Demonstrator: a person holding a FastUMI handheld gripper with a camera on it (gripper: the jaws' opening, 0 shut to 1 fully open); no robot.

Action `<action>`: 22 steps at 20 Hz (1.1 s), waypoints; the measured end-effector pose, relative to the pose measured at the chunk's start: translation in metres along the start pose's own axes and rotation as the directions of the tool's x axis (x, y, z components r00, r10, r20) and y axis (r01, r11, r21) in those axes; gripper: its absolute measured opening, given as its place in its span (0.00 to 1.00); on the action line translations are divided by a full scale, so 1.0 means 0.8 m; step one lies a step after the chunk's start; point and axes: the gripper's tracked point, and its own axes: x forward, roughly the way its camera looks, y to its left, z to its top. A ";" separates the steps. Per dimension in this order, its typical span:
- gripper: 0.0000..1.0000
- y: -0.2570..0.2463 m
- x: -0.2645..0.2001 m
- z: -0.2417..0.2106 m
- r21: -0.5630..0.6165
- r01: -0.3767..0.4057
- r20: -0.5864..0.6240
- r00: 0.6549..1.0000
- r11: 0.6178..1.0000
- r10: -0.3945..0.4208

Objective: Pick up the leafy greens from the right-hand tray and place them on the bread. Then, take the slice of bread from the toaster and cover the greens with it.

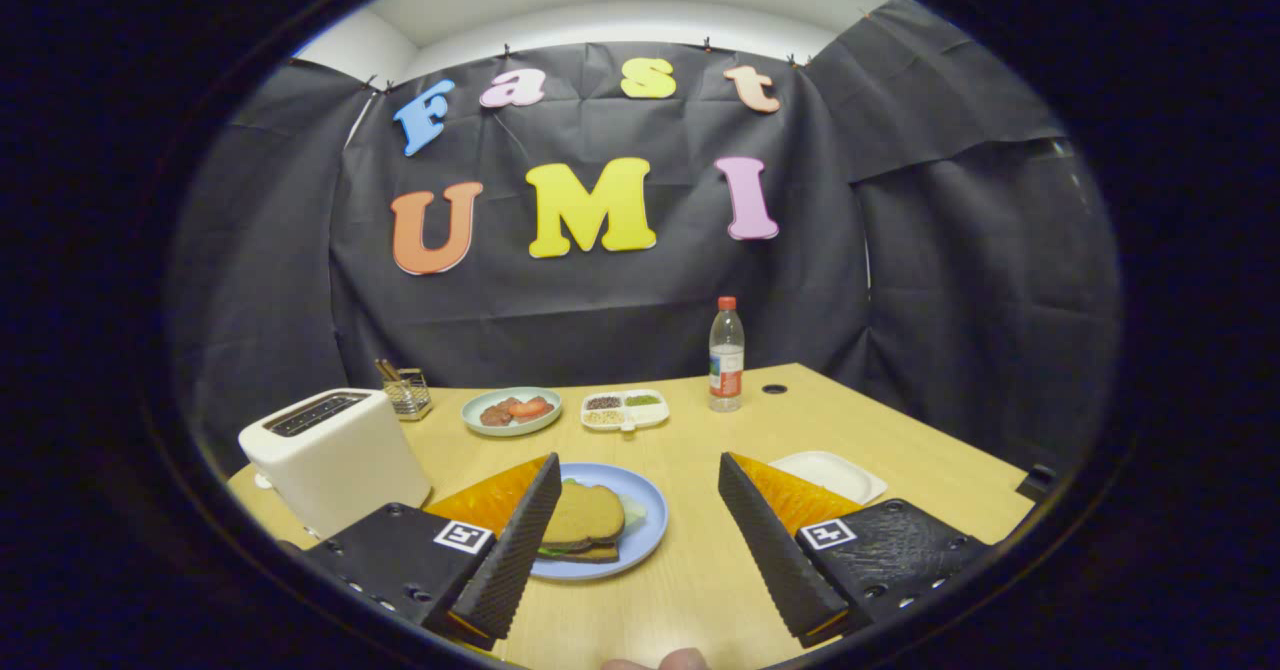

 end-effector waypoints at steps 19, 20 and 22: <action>0.95 0.060 -0.192 -0.043 -0.053 -0.113 0.069 0.991 0.992 0.117; 0.95 0.060 -0.189 -0.047 -0.048 -0.112 0.060 0.992 0.993 0.115; 0.96 0.057 -0.185 -0.049 -0.037 -0.104 0.049 0.993 0.994 0.106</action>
